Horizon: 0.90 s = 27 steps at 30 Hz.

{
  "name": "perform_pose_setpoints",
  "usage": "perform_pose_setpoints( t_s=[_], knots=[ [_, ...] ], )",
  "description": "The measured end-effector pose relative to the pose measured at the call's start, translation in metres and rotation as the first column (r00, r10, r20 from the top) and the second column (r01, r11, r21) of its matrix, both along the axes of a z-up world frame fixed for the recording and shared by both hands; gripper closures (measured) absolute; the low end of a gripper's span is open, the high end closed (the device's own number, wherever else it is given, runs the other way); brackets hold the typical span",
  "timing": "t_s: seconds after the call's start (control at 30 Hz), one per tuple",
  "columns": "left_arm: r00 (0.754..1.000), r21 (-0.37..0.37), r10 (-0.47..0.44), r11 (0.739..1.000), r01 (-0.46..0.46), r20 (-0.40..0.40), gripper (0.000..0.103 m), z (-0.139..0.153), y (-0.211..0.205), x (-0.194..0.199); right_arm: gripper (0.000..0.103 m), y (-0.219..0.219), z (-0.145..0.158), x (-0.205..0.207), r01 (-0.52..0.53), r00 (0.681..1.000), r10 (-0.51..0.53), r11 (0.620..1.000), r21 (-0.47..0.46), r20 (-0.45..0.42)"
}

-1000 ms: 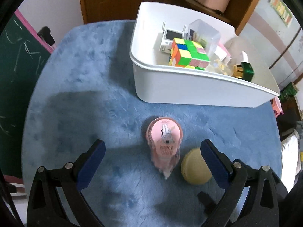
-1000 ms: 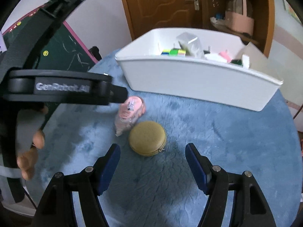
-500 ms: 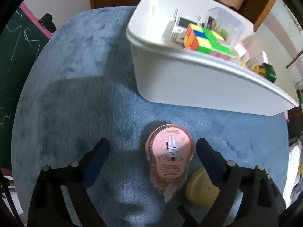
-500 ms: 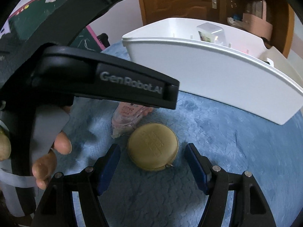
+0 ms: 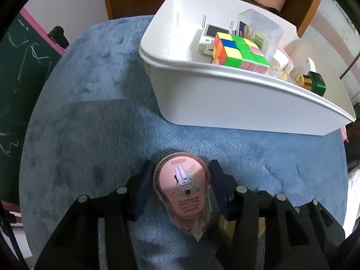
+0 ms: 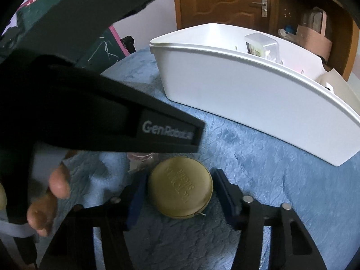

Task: Organize rigid objects
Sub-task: 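Grasp the pink tape dispenser with the left tool while the right tool grasps the gold tin, then carry tape dispenser and gold tin into the tray and open both tools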

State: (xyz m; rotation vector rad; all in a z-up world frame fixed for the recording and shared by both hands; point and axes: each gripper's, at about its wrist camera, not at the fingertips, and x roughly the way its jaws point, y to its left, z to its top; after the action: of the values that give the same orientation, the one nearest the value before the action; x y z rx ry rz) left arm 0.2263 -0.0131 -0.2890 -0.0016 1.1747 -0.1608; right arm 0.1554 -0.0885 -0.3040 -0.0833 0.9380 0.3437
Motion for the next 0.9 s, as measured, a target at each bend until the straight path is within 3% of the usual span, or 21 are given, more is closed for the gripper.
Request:
perform_pose_setpoints(
  t_s=[0.23,0.57,0.9],
  knots=[
    [0.998,0.011,0.016,1.000,-0.017,0.065,0.049,0.018,0.002,-0.012,0.048,-0.001,0.002,-0.003,-0.007,1.000,0.007,1.000,0.005,-0.002],
    [0.989,-0.031,0.048,0.999,-0.045,0.137,0.050,0.079,0.013,-0.015,0.048,-0.020,0.022,-0.004,0.001,1.000,-0.001,0.999,0.054,0.003],
    [0.972,-0.038,0.046,0.999,-0.038,0.229,0.050,0.175,0.012,0.002,0.048,-0.056,0.100,-0.010,0.040,0.996,-0.047,0.995,0.094,0.074]
  ],
)
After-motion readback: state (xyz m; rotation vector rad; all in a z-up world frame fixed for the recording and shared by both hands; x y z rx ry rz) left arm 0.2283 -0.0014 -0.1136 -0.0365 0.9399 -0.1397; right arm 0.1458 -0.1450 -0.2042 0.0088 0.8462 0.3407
